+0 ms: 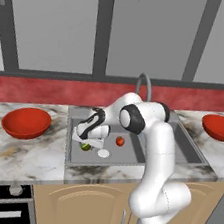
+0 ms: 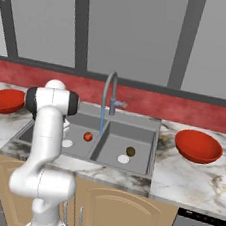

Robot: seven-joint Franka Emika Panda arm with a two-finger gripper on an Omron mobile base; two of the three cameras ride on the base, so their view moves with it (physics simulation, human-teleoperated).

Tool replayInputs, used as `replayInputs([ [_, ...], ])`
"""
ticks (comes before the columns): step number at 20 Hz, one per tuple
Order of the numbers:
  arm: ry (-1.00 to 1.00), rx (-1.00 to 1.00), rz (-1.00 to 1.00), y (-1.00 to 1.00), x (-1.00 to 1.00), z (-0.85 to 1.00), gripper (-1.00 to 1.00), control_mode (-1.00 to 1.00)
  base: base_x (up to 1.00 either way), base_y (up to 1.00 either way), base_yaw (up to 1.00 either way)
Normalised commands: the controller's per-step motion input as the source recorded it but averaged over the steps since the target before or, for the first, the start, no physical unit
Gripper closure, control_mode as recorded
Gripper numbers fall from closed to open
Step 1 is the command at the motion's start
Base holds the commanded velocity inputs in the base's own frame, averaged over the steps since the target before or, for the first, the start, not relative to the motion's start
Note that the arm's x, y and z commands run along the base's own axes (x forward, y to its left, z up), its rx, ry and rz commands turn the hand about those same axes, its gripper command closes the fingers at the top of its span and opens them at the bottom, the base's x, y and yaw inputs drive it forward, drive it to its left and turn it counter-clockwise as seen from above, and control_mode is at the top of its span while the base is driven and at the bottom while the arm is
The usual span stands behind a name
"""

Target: Pick the kiwis from the sink and place them in one bowl. Place the apple in the other bowl. Then turn off the sink faucet.

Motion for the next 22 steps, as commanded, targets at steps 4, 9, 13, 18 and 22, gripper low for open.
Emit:
replayInputs([
  [4, -0.02, 0.01, -0.1, 0.05, 0.0, 0.18, 1.0, -1.0, 0.0, 0.0, 0.0],
  [9, -0.09, 0.11, -0.15, -0.01, -0.02, 0.8, 1.0, -1.0, 0.0, 0.0, 0.0],
  [13, -0.15, 0.19, -0.06, -0.27, -0.34, 0.86, 1.0, -1.0, 0.0, 0.0, 0.0],
  [18, -0.06, 0.2, 0.0, -0.26, -0.43, 0.78, 1.0, -1.0, 0.0, 0.0, 0.0],
  [22, -0.06, 0.11, 0.05, 0.0, -0.35, 0.85, 1.0, -1.0, 0.0, 0.0, 0.0],
])
